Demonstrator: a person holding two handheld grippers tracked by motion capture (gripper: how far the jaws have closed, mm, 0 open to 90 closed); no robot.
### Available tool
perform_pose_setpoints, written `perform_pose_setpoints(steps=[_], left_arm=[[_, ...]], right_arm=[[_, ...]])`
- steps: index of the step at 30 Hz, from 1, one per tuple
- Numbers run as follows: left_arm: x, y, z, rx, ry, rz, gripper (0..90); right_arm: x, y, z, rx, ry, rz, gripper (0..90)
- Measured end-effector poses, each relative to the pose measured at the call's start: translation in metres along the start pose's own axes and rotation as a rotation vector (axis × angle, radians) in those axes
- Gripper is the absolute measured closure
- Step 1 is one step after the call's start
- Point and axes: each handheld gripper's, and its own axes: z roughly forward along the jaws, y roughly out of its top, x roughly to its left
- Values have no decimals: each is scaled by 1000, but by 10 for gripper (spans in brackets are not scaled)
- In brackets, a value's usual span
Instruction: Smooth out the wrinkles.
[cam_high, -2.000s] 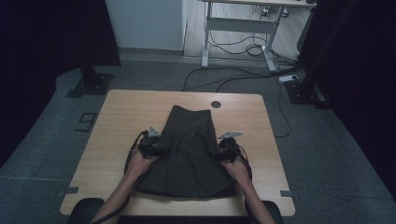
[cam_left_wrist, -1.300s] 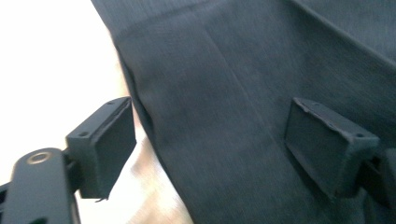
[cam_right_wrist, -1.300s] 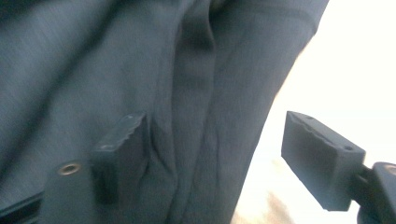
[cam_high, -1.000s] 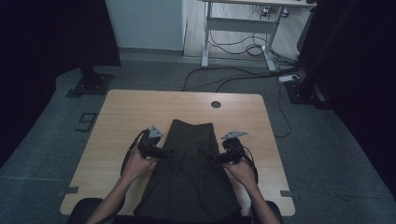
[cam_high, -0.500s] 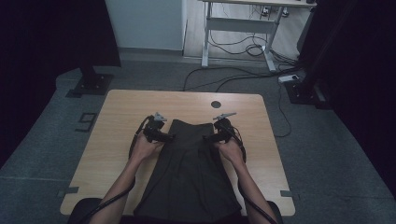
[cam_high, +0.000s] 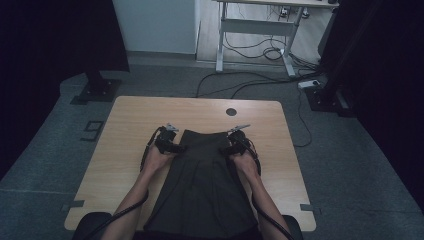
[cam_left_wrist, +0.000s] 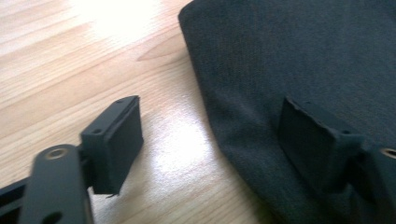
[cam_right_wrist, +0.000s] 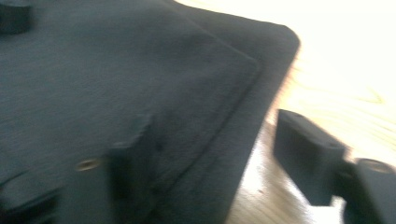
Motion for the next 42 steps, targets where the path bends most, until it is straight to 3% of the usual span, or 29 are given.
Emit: perform_pose_setpoints(steps=[3, 8, 12, 15, 21, 32, 36, 38, 39, 42], left_arm=[[-2, 3, -1, 20, -3, -7, 305], [-6, 5, -3, 33, -54, -5, 521], [-5, 7, -4, 44, -95, -19, 707], [-3, 11, -7, 31, -103, -3, 842], [3, 28, -21, -51, -106, 15, 860], [11, 72, -59, -196, -57, 45, 861], [11, 92, -85, -265, -31, 80, 861], [7, 100, -107, -328, -7, 112, 862], [6, 100, -110, -337, -2, 121, 862], [-2, 93, -127, -380, 15, 173, 862]], right_arm=[[2, 1, -1, 4, 19, 1, 455], [4, 2, -2, 11, 83, 17, 721], [9, 3, -3, 19, 66, -20, 759], [11, 6, -5, 19, 59, -53, 770], [5, 17, -16, -25, 75, -63, 775], [5, 67, -48, -130, 30, -123, 776], [6, 87, -70, -189, 18, -142, 775], [8, 96, -85, -239, 18, -152, 776], [12, 100, -97, -281, 20, -166, 775], [20, 97, -113, -331, 28, -197, 776]])
